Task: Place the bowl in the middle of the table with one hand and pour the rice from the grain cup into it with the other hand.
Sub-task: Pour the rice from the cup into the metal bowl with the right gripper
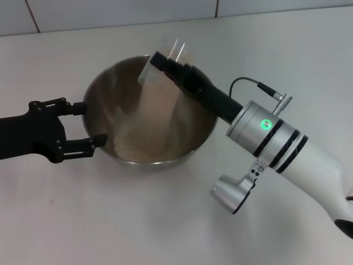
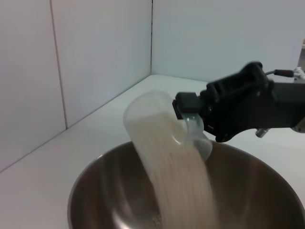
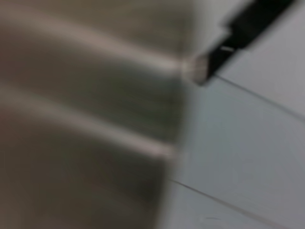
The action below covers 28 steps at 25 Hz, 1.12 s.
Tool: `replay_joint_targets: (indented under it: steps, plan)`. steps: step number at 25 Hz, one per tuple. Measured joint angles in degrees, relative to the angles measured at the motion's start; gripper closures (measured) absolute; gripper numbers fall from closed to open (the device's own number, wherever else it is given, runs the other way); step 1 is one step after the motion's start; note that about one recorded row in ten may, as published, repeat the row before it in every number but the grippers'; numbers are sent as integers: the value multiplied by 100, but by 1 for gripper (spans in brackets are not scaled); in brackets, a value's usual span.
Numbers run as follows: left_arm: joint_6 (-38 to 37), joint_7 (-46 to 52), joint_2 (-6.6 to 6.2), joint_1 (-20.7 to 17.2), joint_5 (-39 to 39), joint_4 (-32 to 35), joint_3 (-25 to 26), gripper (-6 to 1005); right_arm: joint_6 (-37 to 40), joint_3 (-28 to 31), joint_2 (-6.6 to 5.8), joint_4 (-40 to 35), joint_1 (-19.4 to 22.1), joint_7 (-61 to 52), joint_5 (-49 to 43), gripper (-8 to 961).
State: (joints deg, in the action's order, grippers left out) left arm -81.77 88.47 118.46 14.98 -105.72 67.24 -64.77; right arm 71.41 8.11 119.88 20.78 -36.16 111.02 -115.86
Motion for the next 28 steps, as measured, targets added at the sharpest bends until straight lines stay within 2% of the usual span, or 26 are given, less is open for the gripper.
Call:
replay_joint_targets:
  steps: [4, 9, 19, 28]
  plan:
    - [20, 1, -5, 11, -2, -1, 0, 194, -183, 3, 0, 42, 13, 1327, 11, 910]
    - [63, -21, -7, 39, -8, -3, 1, 194, -293, -5, -1, 49, 42, 2267, -3, 905]
    - [126, -1, -16, 152, -9, -5, 2, 194, -494, 20, -1, -96, -19, 2700, -16, 895]
    - [159, 1, -13, 213, -9, -14, 29, 194, -527, 485, -7, 59, -34, 2637, 21, 886]
